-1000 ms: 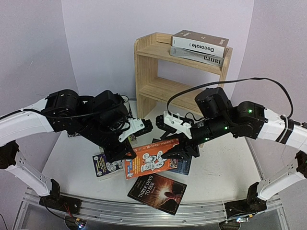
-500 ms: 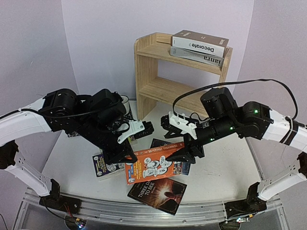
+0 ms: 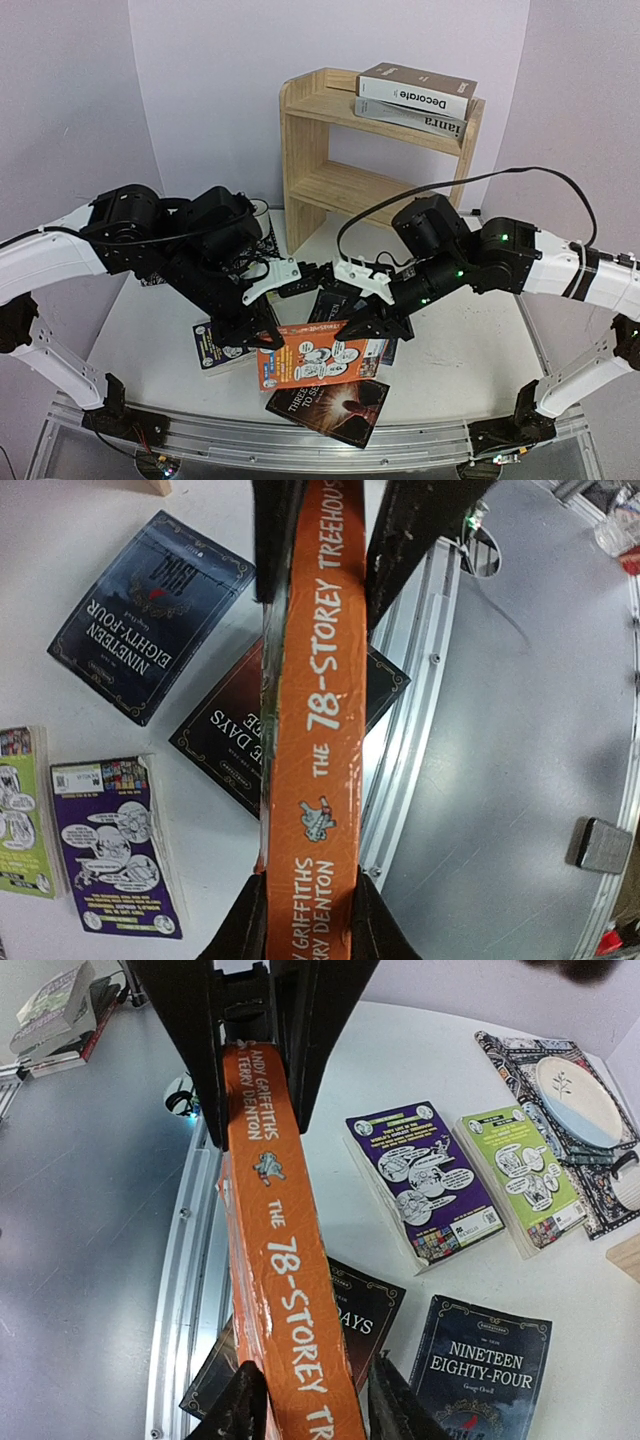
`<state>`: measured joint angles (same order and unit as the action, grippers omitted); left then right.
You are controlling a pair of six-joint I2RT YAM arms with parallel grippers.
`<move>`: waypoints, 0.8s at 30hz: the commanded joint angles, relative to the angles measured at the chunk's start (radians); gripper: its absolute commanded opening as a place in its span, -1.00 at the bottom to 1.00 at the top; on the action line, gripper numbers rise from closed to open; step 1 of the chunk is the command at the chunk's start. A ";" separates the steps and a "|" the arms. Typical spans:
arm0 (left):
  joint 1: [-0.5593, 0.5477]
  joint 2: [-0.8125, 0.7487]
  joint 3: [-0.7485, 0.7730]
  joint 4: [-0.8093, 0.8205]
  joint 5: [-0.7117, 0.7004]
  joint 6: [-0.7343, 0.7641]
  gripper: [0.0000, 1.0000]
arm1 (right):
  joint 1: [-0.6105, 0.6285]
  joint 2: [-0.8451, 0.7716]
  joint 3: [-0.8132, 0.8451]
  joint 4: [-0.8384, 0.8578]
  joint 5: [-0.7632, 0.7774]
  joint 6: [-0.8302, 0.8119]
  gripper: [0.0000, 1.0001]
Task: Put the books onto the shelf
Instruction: Pass from the left arm to the right
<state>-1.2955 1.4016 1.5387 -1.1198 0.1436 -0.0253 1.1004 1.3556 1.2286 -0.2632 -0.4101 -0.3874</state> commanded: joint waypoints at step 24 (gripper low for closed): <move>0.002 -0.397 -0.272 0.506 -0.357 -0.056 0.99 | -0.001 -0.176 -0.222 0.162 0.303 0.092 -1.00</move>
<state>-1.2987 1.1022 1.3680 -0.8037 -0.1403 -0.0466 1.1004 1.2861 1.0304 -0.2493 -0.2335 -0.3467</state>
